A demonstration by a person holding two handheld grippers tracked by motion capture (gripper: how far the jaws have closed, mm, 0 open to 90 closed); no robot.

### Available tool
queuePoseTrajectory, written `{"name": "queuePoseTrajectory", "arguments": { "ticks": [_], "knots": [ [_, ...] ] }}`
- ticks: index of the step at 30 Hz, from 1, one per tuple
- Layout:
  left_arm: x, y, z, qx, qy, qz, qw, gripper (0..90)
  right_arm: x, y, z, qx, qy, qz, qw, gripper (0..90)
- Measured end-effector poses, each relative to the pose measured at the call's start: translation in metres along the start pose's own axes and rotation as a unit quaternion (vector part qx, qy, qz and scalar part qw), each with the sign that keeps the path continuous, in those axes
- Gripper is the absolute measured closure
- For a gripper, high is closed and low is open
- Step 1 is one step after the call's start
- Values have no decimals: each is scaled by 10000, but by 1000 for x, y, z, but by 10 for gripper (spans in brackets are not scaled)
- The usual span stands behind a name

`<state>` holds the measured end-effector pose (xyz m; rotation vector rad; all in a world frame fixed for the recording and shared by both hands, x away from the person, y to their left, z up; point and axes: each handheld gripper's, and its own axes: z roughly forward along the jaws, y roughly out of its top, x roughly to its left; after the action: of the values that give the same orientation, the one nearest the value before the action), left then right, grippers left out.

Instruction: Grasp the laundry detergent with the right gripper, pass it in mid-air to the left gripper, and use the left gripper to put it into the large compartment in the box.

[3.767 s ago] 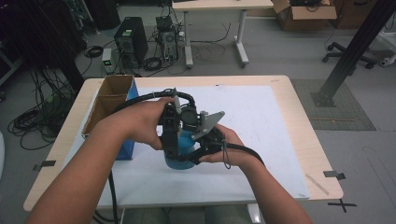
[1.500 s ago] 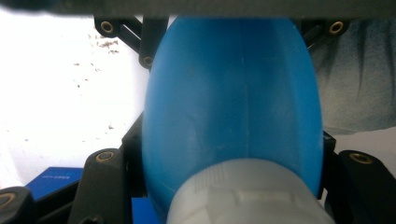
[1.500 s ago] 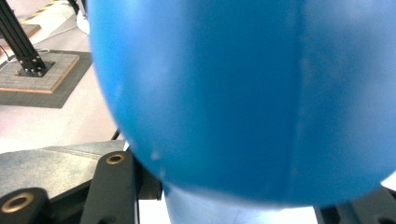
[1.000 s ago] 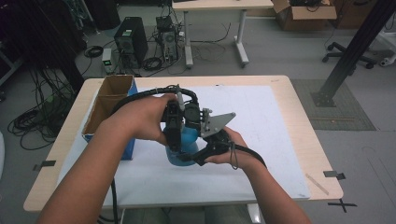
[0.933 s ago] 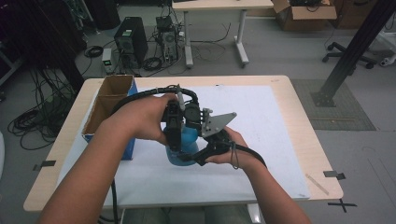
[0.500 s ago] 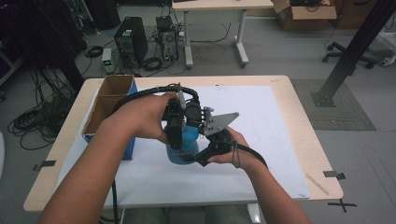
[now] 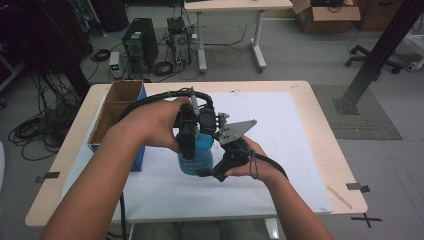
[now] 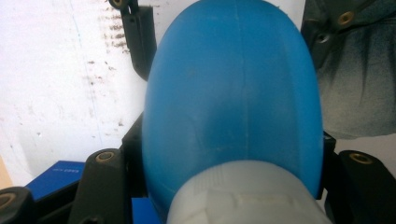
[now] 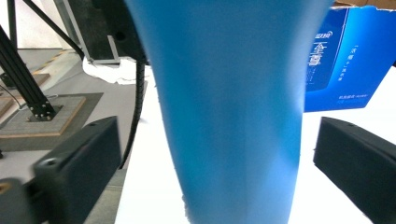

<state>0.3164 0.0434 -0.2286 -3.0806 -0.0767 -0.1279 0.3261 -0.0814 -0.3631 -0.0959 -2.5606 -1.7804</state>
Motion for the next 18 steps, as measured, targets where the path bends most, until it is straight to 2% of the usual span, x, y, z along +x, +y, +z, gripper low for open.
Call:
{"name": "queuePoseTrajectory", "arguments": {
  "ticks": [2,7,12,17,18],
  "knots": [
    [1,0,-1,26,-12,-29,10000,397,0,0,-2,4,36,19,10000,4],
    [3,1,-2,49,-24,-86,9999,396,0,0,-12,-42,-61,45,10000,3],
    [7,-3,-4,25,-39,-104,9999,395,-3,2,-35,-84,-37,77,9999,3],
    [14,-9,-9,6,-146,-431,9990,394,-5,4,-58,19,-154,54,9999,3],
    [16,-10,-9,4,-168,-576,9982,394,-6,5,-64,57,-203,58,9998,3]
  ]
}}
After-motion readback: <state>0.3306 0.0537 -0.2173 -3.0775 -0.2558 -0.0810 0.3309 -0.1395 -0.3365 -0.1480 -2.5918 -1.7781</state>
